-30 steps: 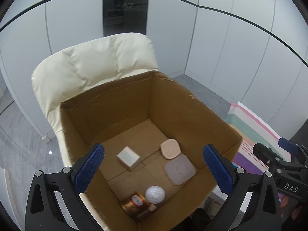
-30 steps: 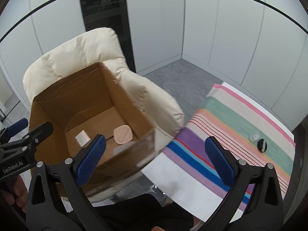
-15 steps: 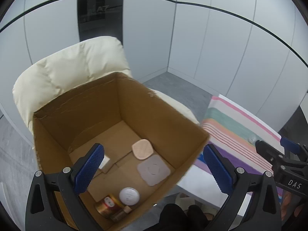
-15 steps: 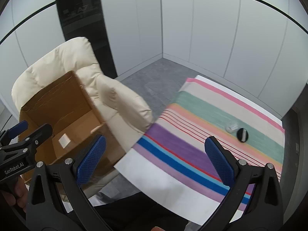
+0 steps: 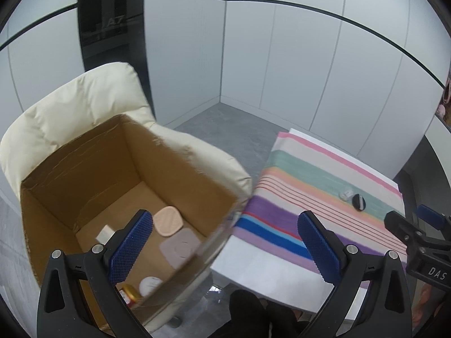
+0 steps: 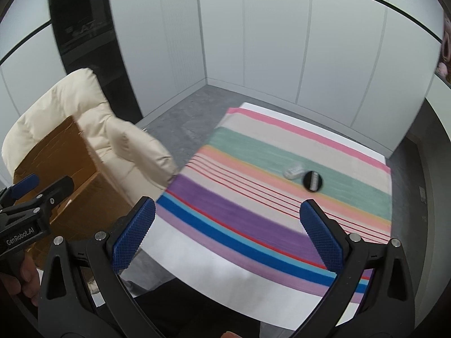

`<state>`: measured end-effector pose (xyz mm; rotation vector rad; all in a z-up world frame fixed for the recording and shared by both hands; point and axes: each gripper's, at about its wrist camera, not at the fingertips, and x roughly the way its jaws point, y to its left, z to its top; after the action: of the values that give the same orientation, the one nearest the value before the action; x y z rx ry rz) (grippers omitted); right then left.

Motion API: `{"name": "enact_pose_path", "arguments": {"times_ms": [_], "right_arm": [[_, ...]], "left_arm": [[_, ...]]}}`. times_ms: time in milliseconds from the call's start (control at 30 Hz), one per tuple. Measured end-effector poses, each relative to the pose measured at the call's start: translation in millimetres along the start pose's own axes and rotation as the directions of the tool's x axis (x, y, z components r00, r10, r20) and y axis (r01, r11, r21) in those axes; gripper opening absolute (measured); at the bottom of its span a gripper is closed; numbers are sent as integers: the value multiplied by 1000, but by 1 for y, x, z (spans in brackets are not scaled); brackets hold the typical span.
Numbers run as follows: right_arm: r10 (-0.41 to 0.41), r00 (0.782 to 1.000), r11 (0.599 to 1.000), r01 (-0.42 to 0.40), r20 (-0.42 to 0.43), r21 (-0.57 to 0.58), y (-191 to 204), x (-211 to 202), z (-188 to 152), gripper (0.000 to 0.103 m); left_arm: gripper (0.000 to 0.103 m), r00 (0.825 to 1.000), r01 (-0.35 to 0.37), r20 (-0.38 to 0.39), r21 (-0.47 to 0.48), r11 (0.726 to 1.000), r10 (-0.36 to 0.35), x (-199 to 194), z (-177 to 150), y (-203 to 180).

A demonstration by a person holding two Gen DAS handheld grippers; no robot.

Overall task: Organize objects
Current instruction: 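Move both tools back over the table toward the clear case and black puff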

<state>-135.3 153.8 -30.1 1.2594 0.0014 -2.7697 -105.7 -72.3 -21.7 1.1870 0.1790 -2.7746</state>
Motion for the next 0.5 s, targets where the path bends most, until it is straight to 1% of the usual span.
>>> {"name": "enact_pose_path", "arguments": {"times_ms": [133,300,500], "right_arm": [[-28,1000,999,28,3,45,-29,-6,-4,103],[-53,999,994,53,-3,94,-55,-10,-9,103],[-88,996,989,89,-12,114,-80,-14,-17,103]], "left_arm": [[103,1000,27,-2,28,999,-27,4,1,-22],[103,998,61,0,71,996,-61,5,-2,-49],[103,995,96,-8,99,990,-96,10,-1,-74]]}}
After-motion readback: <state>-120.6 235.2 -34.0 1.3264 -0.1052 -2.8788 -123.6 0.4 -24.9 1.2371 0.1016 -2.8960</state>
